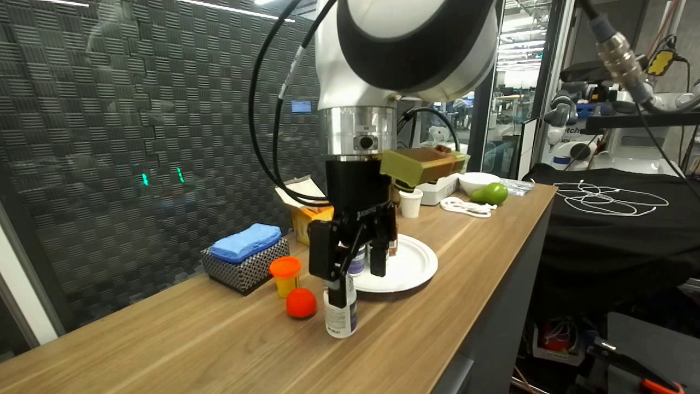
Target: Pick up all the objects surrounding the white plate and arrange them on the plate
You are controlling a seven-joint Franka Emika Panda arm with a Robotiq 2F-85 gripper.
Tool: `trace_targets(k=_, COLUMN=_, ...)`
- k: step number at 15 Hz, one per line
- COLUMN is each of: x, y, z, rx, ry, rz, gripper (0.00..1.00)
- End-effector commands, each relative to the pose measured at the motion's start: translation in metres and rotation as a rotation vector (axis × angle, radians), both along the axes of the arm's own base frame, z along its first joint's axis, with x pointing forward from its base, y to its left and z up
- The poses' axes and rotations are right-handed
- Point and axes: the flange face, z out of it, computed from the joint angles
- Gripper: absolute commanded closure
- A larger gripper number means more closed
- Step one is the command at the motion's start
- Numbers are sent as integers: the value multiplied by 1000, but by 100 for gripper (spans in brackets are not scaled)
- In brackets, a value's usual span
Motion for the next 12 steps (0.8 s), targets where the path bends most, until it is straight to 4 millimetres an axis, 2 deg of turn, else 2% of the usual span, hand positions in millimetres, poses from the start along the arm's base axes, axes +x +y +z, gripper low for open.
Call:
trace_targets(k=1, x=8, y=0, z=-9, rx=-39, ry=-42, rz=51, gripper=0)
trace_targets(k=8, x=22, y=2, z=-8, rx=-69, ry=-147, rz=101, gripper=0)
trace_targets(k=9, x=22, y=1, z=-6, rx=-63, ry=-150, rz=98, gripper=25)
trace_targets(k=10, x=22, y=1, z=-6, rx=-63, ry=-153, rz=97, gripper=25)
trace_targets(k=12, x=22, y=0, z=-6, rx=-60, ry=-146, rz=95, gripper=42)
